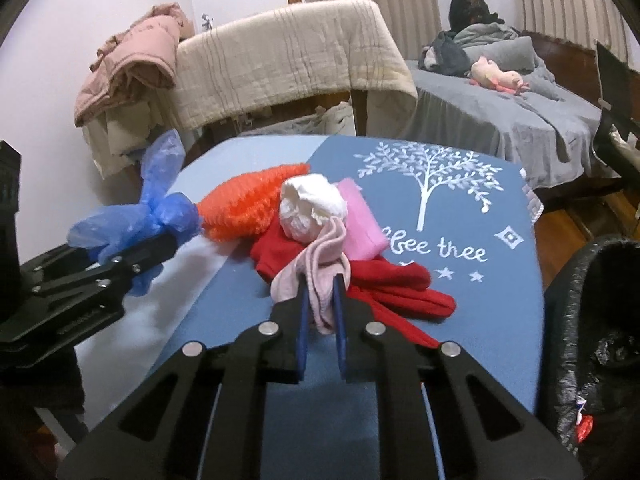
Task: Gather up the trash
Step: 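Grasp the pink sock with the right tool while the left tool holds the blue bag, then carry the pink sock and blue bag over the bin and open both tools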
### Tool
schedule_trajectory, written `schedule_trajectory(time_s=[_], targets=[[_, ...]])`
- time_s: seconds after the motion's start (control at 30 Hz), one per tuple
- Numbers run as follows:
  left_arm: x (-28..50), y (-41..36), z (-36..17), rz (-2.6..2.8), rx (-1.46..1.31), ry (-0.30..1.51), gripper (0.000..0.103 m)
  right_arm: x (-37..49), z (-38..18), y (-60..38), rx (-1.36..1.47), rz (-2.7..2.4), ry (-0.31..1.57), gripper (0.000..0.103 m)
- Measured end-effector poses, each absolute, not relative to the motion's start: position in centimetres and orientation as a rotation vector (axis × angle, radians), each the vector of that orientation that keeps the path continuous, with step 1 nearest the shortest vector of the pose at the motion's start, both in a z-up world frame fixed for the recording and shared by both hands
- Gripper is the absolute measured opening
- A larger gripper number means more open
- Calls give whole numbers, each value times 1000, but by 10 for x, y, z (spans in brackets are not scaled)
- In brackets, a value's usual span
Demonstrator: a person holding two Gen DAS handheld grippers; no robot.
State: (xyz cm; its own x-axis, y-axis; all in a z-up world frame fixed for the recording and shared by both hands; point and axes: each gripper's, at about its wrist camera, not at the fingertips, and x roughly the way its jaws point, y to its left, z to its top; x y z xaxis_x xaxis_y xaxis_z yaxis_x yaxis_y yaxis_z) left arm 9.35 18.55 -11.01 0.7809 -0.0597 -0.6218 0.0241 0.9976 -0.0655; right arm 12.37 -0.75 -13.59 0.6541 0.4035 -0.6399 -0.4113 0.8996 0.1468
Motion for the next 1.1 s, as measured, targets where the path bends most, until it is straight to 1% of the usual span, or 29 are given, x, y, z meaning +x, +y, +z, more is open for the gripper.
schedule_trajectory(time_s=[0.37,1.1], targets=[[92,163,-92,-78,-39,639,43,113,-104,-40,26,417,655,11],[99,88,-50,-198,-1,573,43,93,-69,-107,63,308,566,11]])
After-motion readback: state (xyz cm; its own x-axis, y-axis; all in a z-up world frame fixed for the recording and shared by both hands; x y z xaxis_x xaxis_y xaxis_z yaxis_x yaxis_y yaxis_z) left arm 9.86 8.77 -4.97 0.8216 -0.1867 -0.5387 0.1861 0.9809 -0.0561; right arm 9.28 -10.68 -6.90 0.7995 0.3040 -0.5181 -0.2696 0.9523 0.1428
